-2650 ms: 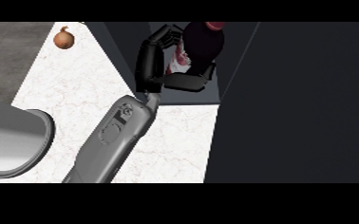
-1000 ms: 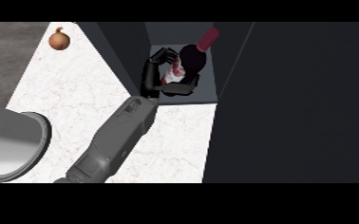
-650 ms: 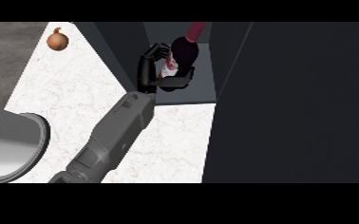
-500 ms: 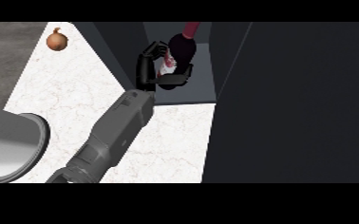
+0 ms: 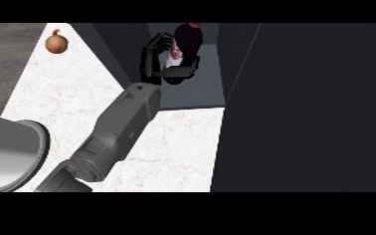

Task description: Pick up the wine, place it into the cabinet and close the cabinet

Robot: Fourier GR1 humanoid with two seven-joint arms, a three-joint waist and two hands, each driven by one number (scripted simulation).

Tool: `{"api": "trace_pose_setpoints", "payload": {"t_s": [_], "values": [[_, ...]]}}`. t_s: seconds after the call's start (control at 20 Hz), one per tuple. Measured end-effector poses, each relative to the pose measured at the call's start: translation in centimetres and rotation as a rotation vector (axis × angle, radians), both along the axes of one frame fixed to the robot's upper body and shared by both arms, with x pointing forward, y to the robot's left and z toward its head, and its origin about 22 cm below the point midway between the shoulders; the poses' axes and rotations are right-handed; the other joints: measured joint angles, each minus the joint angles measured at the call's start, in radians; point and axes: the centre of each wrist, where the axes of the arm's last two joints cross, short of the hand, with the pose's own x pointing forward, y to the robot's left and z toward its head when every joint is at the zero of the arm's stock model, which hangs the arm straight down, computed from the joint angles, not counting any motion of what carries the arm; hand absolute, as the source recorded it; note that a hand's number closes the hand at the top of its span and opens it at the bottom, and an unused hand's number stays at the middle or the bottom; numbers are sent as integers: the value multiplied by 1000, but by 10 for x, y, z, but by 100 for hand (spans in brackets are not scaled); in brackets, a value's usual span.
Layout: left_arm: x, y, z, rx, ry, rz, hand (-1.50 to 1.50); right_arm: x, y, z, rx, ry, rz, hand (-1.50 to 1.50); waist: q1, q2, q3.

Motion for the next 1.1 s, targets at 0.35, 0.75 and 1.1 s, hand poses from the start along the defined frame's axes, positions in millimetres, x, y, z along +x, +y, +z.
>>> {"api": "trace_pose_setpoints", "payload": {"t_s": [0.35,0.75,1.1], "values": [[7,2,6,126,10,88,150,1,-1,-2,-14,-3,3,-150,-13,5,0],[10,14,6,174,53,133,150,1,0,0,-10,-22,20,-150,-33,14,0],[7,16,1,124,97,132,150,2,5,2,-1,-22,47,-150,-38,17,0]]}}
